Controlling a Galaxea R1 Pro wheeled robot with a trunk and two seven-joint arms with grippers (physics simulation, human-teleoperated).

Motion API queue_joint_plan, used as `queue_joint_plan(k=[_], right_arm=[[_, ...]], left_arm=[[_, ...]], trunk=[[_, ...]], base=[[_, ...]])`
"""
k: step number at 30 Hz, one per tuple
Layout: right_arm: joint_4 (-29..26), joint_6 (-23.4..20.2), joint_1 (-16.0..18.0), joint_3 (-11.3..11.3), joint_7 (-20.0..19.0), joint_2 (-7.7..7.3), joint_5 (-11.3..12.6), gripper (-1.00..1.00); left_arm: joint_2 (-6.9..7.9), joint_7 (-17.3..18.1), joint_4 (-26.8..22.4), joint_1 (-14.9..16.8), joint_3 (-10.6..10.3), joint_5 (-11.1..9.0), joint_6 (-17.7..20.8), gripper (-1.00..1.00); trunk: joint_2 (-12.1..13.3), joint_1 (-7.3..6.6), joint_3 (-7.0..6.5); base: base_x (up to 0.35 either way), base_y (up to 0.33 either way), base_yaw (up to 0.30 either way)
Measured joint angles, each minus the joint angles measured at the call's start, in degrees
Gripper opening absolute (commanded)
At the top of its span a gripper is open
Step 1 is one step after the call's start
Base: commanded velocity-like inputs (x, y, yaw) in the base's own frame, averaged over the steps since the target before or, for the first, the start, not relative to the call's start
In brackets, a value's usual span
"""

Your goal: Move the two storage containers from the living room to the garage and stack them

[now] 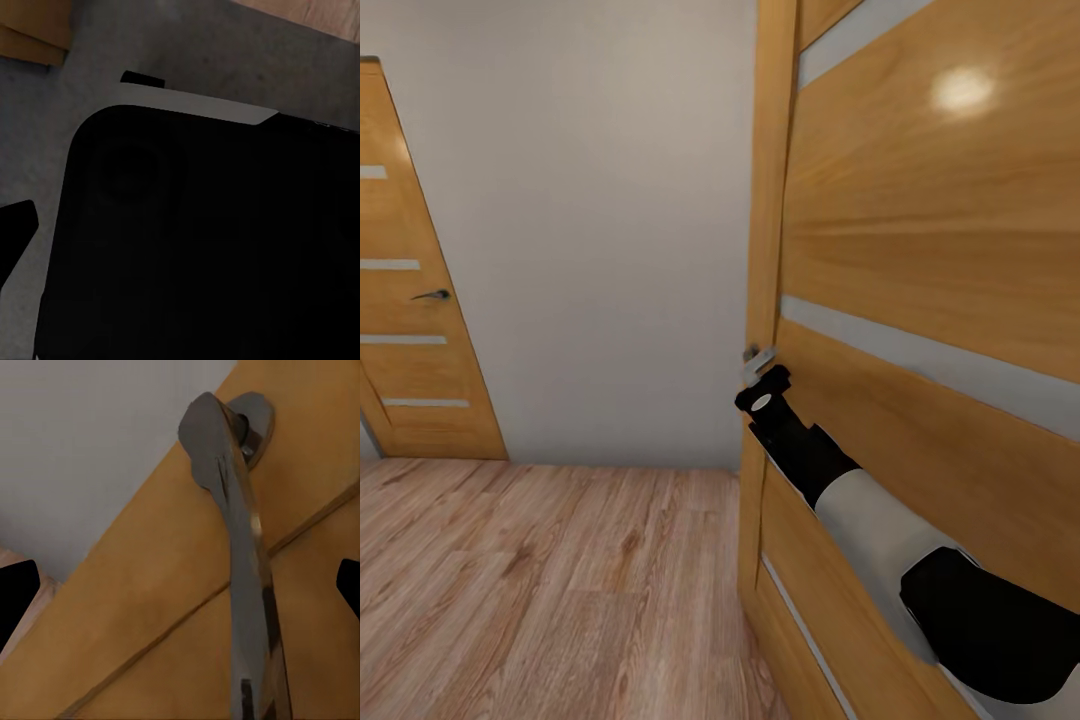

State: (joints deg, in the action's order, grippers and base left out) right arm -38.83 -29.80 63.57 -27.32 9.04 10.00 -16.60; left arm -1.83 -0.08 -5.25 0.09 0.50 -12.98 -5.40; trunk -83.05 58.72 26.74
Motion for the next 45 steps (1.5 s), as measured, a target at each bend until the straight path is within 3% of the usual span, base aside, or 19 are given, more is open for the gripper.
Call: queue_joint_plan(k=[24, 45], right_arm=[[0.01, -0.05, 0.01, 0.04, 0.15, 0.0, -0.71, 1.0], [0.15, -0.04, 0.05, 0.02, 0.15, 0.0, -1.0, 1.0]], left_arm=[[-0.02, 0.0, -0.01, -0.01, 0.01, 0.05, 0.0, 1.0], [0.0, 0.08, 0.01, 0.0, -0.05, 0.02, 0.0, 1.0]], trunk=[[0.01, 0.01, 0.0], [0.0, 0.0, -0.02]], base=[[0.004, 0.02, 0.0], [0.111, 0.0, 0.0]])
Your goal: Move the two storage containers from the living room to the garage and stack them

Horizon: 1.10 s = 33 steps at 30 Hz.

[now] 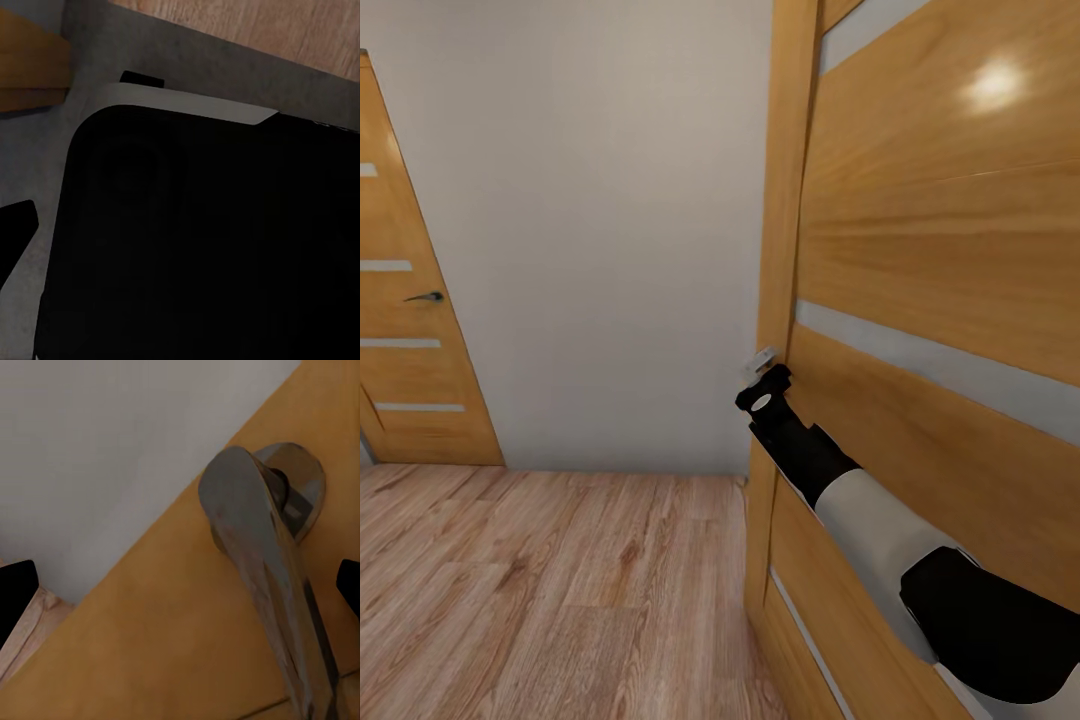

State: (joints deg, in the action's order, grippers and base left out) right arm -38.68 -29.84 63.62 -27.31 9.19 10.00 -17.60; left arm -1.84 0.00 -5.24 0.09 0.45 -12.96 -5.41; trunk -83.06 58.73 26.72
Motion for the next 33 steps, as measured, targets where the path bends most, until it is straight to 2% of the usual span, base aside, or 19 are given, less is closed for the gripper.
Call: queue_joint_plan(k=[33], right_arm=[[1.83, 0.12, 0.08, 1.2, 0.16, 0.0, -0.29, 1.0]], left_arm=[[0.0, 0.0, -0.01, -0.01, 0.06, 0.01, 0.0, 1.0]], trunk=[[0.0, 0.0, 0.0]], base=[[0.0, 0.0, 0.0]])
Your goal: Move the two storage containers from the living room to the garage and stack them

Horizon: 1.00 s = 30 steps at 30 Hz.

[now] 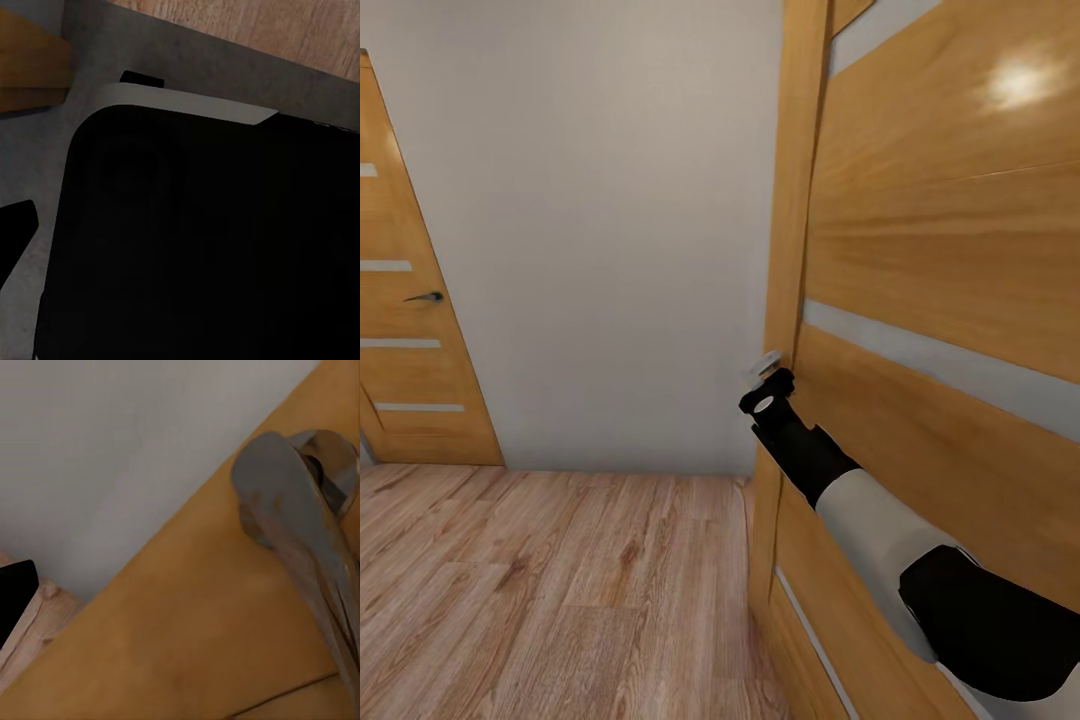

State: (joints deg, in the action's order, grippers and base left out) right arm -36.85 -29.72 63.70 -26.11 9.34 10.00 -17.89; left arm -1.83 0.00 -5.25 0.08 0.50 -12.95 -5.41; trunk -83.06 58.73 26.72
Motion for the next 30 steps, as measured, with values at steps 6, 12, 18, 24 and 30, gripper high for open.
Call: queue_joint_plan(k=[6, 12, 18, 24, 30], right_arm=[[0.53, 0.31, 0.01, 0.05, 0.43, 0.0, -0.46, 1.0], [1.16, 0.51, 0.0, -0.11, 2.51, 0.0, 0.07, 1.0], [1.95, -0.72, 0.61, 0.61, 3.74, -0.54, -0.72, 1.0], [1.28, -2.85, 0.43, 0.03, 5.06, 0.0, -0.66, 1.0], [0.55, -4.77, 0.41, -1.71, 6.99, 0.0, -0.73, 1.0]], left_arm=[[0.0, 0.0, 0.0, 0.0, 0.0, 0.0, 0.0, 1.0], [0.0, 0.0, 0.01, 0.01, -0.01, 0.01, 0.0, 1.0], [0.09, 0.08, 0.01, 0.01, -0.01, 0.08, -0.18, 1.0], [0.09, 0.08, -0.01, 0.01, 0.0, 0.07, -0.17, 1.0], [0.09, 0.08, -0.01, 0.01, 0.0, 0.07, -0.17, 1.0]], trunk=[[0.0, 0.0, 0.0], [0.0, 0.0, 0.0], [0.01, 0.0, -0.01], [0.01, 0.0, 0.0], [0.02, 0.0, 0.0]], base=[[0.0, 0.0, 0.0], [0.0, 0.0, 0.0], [0.0, 0.0, 0.0], [0.0, 0.0, 0.0], [0.0, 0.0, 0.0]])
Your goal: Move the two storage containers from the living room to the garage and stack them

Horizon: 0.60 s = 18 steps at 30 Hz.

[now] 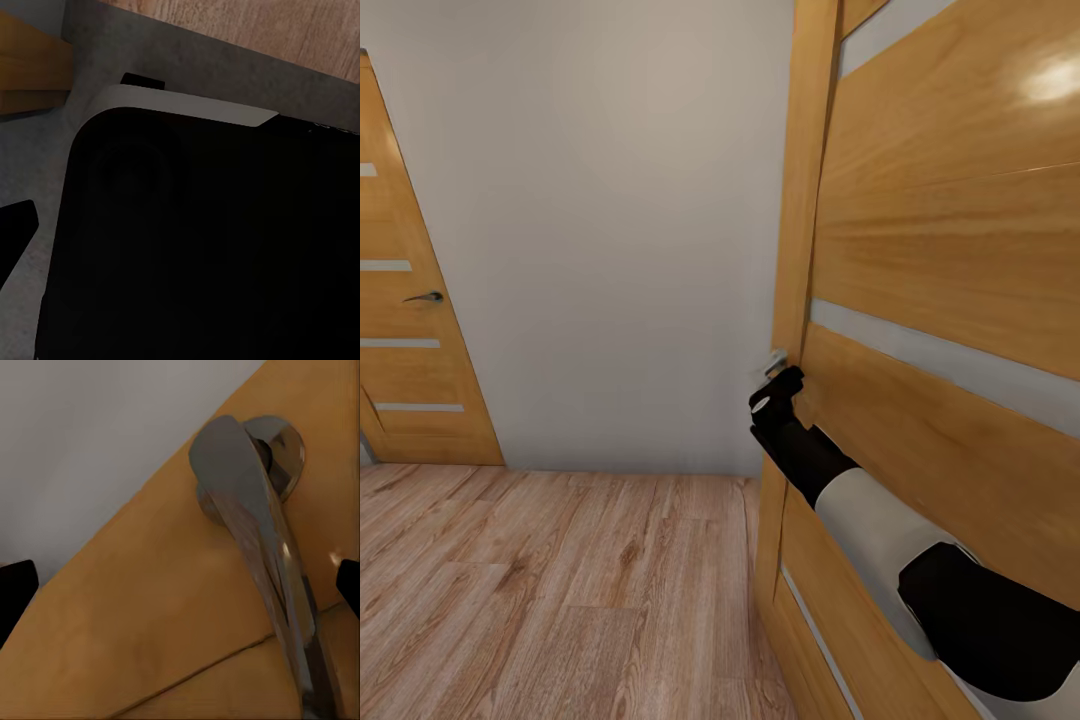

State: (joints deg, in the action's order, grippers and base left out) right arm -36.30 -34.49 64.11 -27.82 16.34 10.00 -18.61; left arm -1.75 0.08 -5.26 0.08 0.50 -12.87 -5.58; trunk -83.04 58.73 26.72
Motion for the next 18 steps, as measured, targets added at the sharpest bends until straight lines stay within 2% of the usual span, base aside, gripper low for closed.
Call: queue_joint_plan(k=[9, 18], right_arm=[[1.06, -1.66, 0.06, 0.11, 2.24, 0.0, 1.77, 1.0], [3.65, -2.3, 2.83, 0.27, 3.98, 0.0, 6.62, 1.0]], left_arm=[[0.0, 0.0, 0.02, 0.01, -0.01, 0.0, -0.01, 1.0], [0.0, 0.0, 0.01, 0.01, -0.01, 0.0, 0.0, 1.0]], trunk=[[0.0, 0.0, 0.0], [0.0, 0.0, 0.0]], base=[[0.0, 0.0, 0.0], [0.0, 0.0, 0.0]])
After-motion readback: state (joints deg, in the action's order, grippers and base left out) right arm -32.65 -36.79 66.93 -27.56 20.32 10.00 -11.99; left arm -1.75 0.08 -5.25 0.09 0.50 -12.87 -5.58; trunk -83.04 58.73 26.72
